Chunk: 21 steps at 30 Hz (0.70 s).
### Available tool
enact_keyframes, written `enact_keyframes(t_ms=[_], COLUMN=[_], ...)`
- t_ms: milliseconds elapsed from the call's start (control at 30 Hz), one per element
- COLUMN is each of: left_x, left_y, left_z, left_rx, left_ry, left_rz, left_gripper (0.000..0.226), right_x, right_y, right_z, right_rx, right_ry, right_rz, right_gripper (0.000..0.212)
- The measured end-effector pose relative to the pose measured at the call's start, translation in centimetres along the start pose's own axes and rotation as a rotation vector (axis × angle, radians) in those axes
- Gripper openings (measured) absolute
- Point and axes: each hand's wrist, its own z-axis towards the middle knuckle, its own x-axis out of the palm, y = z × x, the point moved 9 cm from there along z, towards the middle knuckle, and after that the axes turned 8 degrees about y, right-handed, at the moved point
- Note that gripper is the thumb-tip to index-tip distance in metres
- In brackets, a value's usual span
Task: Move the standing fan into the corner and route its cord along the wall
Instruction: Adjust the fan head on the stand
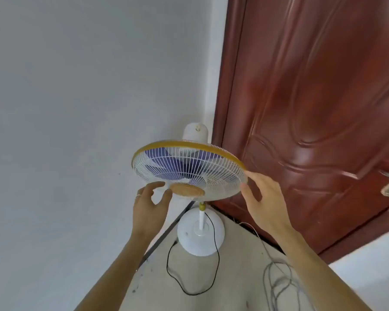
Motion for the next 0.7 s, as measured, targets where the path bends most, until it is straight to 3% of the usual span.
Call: enact_keyframes(t_ms=[100, 300, 600, 700], left_x=[1.1, 3.2, 8.5, 9.3], left_y=[-0.1, -1.3, -3.5, -4.5], left_z=[2.3, 5.4, 6.9, 7.1], left_rx=[-0.058, -0.227, -0.399, -0.436], left_ry=[-0.081, -0.293, -0.499, -0.546], left_rz=[-0.1, -0.27, -0.534, -0.528], left_gripper=[0.024, 0.046, 0.085, 0.099], right_x=[1.0, 5.9, 11.5, 12.0], right_y=[-1.2, -4.3, -4.5, -4.3], right_z=[5.3, 13.8, 16.5, 15.1], right_rx=[-0.085, -0.152, -0.406, -0.486], right_ry=[0.061, 0.449, 0.87, 0.854], right_rz=[0.05, 0.301, 0.476, 0.45], right_gripper=[0.044, 0.088, 0.104, 0.103])
